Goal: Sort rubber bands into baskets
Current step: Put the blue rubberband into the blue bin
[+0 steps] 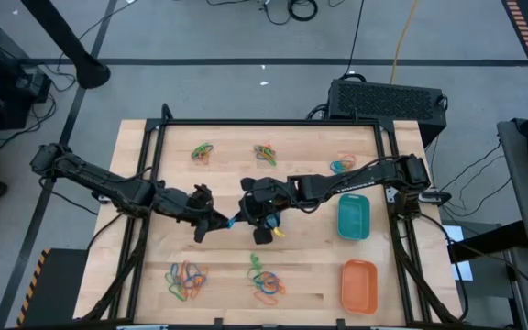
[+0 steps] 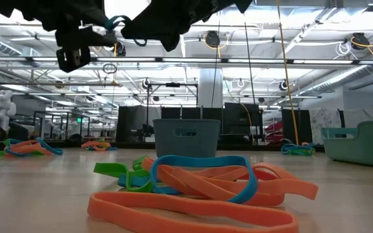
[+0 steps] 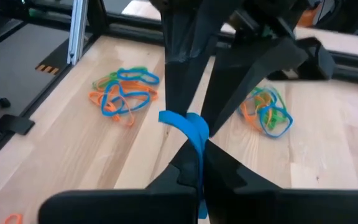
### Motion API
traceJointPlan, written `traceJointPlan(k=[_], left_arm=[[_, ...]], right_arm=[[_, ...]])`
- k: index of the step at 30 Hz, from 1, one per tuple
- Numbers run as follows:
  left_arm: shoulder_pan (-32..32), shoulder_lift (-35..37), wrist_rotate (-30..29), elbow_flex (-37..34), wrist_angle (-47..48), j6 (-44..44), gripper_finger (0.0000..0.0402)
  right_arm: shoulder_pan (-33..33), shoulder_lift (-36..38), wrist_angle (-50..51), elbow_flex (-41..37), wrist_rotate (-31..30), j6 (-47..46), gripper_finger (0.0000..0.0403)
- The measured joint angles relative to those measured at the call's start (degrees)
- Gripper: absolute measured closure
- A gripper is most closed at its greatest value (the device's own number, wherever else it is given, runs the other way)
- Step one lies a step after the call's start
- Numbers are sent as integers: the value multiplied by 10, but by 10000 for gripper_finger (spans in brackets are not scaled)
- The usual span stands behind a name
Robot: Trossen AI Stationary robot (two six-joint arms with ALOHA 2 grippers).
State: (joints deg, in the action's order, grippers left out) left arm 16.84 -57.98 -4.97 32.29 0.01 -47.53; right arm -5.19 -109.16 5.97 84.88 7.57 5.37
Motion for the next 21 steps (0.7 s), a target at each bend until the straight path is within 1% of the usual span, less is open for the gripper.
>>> traceJointPlan(k=[4,6,10,16,19,21], left_arm=[[-1,15,5,0,33,1,268],[-5,29,6,0,70,1,268],[-16,81,-1,0,145,3,267],[-23,164,-67,0,308,-2,267],[-23,182,-96,0,338,-18,267],[-24,184,-115,0,347,-30,267]], right_arm=[[3,0,46,0,0,0,402],[6,0,76,0,0,-1,402],[14,7,140,0,0,-19,402],[33,8,243,0,-6,-67,403],[41,1,264,0,-7,-88,403],[44,-3,274,0,-30,-103,403]])
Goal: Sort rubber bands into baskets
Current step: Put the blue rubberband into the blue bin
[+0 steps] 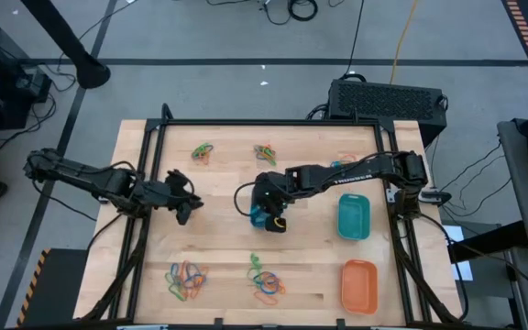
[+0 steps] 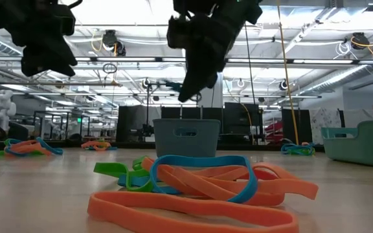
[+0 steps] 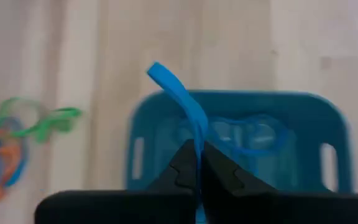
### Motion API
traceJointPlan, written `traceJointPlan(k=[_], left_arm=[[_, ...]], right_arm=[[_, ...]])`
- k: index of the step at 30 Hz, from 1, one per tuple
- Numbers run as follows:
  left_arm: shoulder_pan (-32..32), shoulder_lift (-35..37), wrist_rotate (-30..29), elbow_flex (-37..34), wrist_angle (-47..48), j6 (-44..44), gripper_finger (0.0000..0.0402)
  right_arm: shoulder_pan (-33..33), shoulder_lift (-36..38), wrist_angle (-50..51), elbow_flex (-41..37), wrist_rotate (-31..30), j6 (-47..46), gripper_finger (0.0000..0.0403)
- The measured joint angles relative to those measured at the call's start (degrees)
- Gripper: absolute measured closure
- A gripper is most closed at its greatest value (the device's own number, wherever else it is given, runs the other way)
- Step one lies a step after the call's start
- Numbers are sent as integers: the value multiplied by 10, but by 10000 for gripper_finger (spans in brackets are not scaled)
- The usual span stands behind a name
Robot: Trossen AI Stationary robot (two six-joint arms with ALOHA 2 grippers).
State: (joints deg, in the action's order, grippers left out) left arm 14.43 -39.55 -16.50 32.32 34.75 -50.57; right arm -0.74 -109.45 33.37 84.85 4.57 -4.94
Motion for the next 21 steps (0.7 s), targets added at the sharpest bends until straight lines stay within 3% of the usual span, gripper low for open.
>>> traceJointPlan(k=[6,15,21], left_arm=[[-6,-6,-5,0,3,-1,267],[-6,-6,-3,0,3,-1,267],[-6,-5,-3,0,3,2,267]], right_arm=[[11,-5,-16,1,-44,-23,403],[24,-22,11,1,-46,-27,403],[31,-42,26,0,-45,-51,380]])
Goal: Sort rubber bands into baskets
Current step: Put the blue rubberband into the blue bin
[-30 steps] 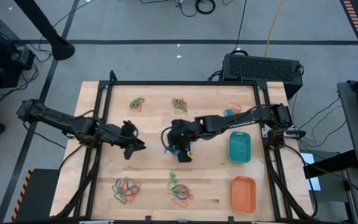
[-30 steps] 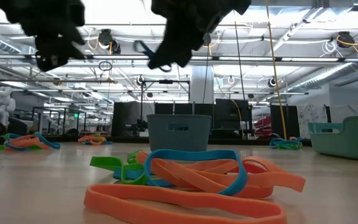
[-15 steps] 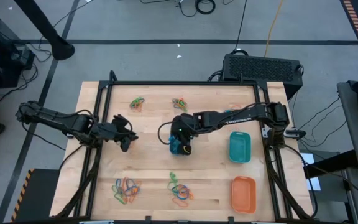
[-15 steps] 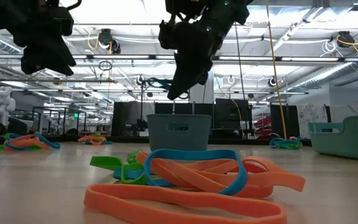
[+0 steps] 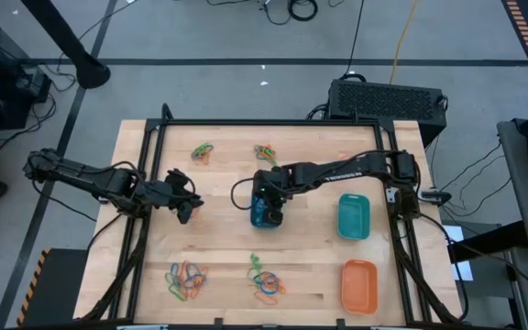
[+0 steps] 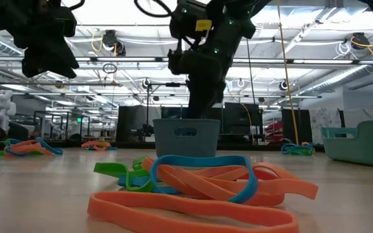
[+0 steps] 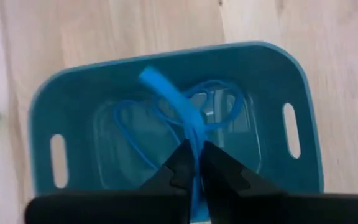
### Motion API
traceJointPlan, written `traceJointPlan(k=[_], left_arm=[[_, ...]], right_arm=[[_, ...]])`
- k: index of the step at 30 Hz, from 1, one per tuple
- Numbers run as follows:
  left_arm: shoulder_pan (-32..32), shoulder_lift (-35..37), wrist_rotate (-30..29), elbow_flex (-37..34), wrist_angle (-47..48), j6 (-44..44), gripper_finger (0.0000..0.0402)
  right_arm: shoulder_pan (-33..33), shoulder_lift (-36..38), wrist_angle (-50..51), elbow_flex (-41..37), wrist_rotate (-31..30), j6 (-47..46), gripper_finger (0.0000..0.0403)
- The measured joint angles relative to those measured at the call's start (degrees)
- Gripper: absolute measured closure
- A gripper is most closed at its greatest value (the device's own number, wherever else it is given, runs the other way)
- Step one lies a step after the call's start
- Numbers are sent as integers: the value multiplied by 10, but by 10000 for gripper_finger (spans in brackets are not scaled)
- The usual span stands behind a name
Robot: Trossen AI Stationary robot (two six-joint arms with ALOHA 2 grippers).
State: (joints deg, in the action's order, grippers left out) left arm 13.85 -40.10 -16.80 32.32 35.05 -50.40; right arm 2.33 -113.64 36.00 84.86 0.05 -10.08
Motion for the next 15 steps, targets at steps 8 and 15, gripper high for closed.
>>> traceJointPlan(k=[8,15], left_arm=[[0,0,0,0,2,15,267],[0,0,0,0,2,17,267]], right_arm=[[3,-5,1,0,0,-6,336],[18,4,5,0,3,-28,301]])
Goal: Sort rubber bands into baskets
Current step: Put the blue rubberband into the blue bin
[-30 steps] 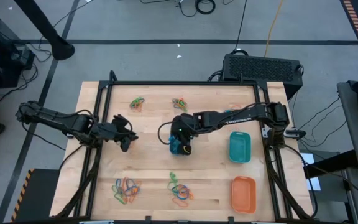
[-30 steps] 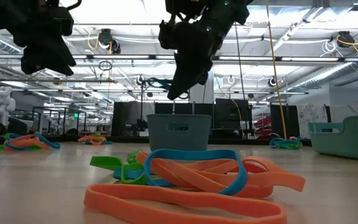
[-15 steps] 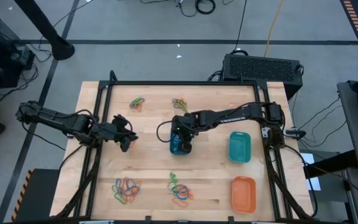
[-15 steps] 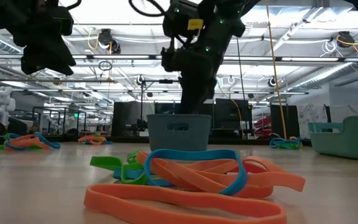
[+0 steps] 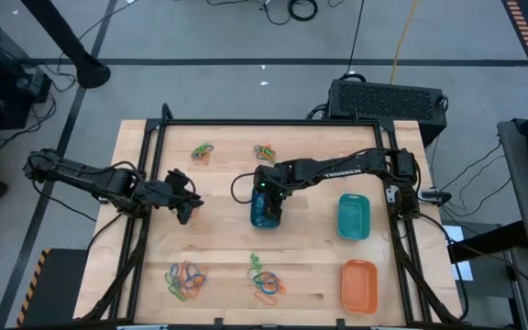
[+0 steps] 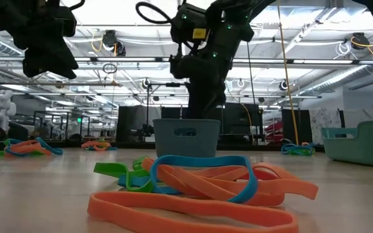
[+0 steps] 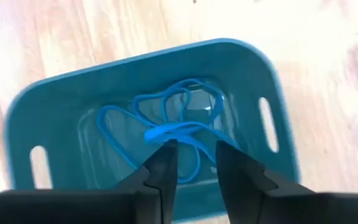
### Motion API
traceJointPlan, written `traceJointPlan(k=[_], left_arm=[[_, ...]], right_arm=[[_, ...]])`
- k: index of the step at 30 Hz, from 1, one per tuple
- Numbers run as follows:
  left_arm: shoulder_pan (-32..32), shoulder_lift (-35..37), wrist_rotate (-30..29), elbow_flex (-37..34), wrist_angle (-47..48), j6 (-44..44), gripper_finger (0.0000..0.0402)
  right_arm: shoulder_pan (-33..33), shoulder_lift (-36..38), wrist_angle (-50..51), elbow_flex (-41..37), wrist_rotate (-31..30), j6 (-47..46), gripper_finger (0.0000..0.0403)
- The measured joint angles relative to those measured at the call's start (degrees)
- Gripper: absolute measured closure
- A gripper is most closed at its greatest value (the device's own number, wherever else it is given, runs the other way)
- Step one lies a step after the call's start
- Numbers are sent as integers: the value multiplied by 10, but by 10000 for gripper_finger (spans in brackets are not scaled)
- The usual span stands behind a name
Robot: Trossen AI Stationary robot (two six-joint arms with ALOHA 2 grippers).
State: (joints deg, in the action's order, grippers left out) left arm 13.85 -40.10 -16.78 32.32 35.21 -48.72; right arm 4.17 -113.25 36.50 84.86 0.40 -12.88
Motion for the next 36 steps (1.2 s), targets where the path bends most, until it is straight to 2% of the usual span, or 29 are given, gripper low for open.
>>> traceJointPlan(k=[11,18,23,28,36], left_arm=[[0,0,0,0,-2,0,267],[0,0,0,0,-14,-4,267],[0,0,-1,0,-44,-4,267],[0,0,-19,0,-56,-4,267],[0,0,-24,0,-63,1,267]], right_arm=[[24,95,17,0,14,9,287],[43,180,106,0,11,37,287],[73,232,209,-1,6,56,287],[138,279,226,-62,-23,44,296],[235,294,183,-217,-20,-113,318]])
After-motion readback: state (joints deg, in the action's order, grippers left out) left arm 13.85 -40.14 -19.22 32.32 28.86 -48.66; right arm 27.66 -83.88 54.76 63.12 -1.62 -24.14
